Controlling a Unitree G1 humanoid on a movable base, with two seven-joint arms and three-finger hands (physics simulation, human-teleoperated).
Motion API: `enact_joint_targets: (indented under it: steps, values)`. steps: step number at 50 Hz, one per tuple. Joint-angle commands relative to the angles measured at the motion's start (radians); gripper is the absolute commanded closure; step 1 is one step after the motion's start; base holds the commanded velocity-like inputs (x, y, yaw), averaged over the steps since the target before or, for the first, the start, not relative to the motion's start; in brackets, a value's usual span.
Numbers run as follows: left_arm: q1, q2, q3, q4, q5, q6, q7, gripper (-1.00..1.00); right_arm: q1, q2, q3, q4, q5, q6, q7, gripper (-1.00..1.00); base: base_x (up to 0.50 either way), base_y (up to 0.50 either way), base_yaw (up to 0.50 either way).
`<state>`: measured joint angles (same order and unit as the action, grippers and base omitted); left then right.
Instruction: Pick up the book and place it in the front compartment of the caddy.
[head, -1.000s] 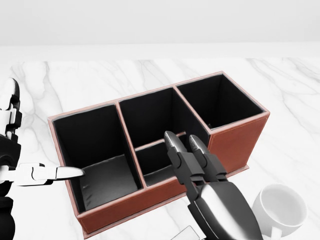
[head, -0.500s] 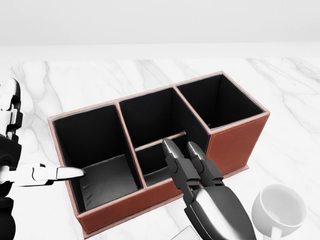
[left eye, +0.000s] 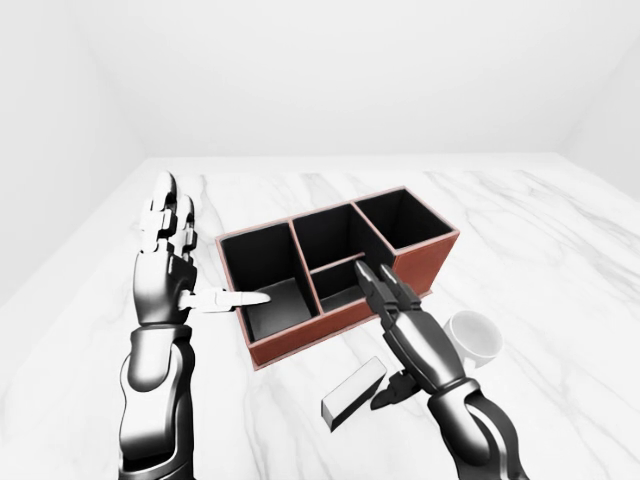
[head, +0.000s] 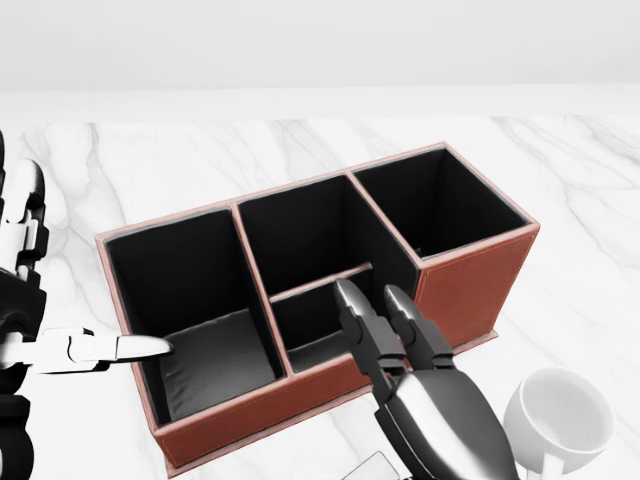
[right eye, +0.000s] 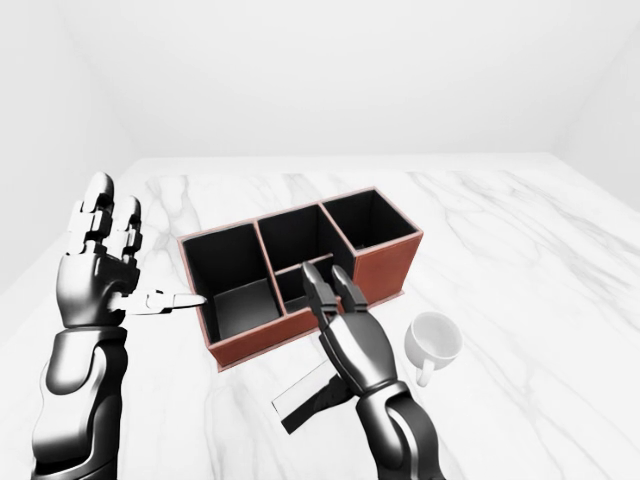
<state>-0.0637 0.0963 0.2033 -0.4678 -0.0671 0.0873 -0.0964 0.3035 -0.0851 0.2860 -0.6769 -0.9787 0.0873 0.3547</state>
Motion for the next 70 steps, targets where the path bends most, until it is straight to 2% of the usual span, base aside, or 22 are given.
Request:
enact_joint_targets:
  steps: [1, 28, 36, 44, 70]
  values:
    - [-0.001, 0.0, -0.001, 0.003, 0.002, 0.0, 0.0, -1.0, 0.012, -0.005, 0.014, 0.014, -0.017, 0.0, -0.007, -1.0, 0.0, 0.0, 0.0]
    - [0.002, -0.002, -0.003, -0.001, 0.003, 0.0, -0.001, -0.99, 0.033, -0.036, 0.079, 0.048, -0.013, 0.0, -0.031, -1.0, 0.0, 0.0, 0.0]
    - [0.002, -0.004, -0.004, -0.005, 0.002, 0.0, 0.001, -0.99, 0.037, -0.042, 0.076, 0.071, -0.01, -0.025, -0.046, -1.0, 0.0, 0.0, 0.0]
    - [0.004, -0.005, -0.007, -0.011, 0.002, 0.0, 0.002, -0.99, 0.047, -0.052, 0.084, 0.095, -0.027, -0.064, -0.062, -1.0, 0.0, 0.0, 0.0]
    - [0.001, -0.003, -0.006, -0.008, 0.003, 0.0, 0.001, -1.0, 0.046, -0.057, 0.087, 0.186, -0.034, -0.118, -0.113, -1.0, 0.0, 0.0, 0.0]
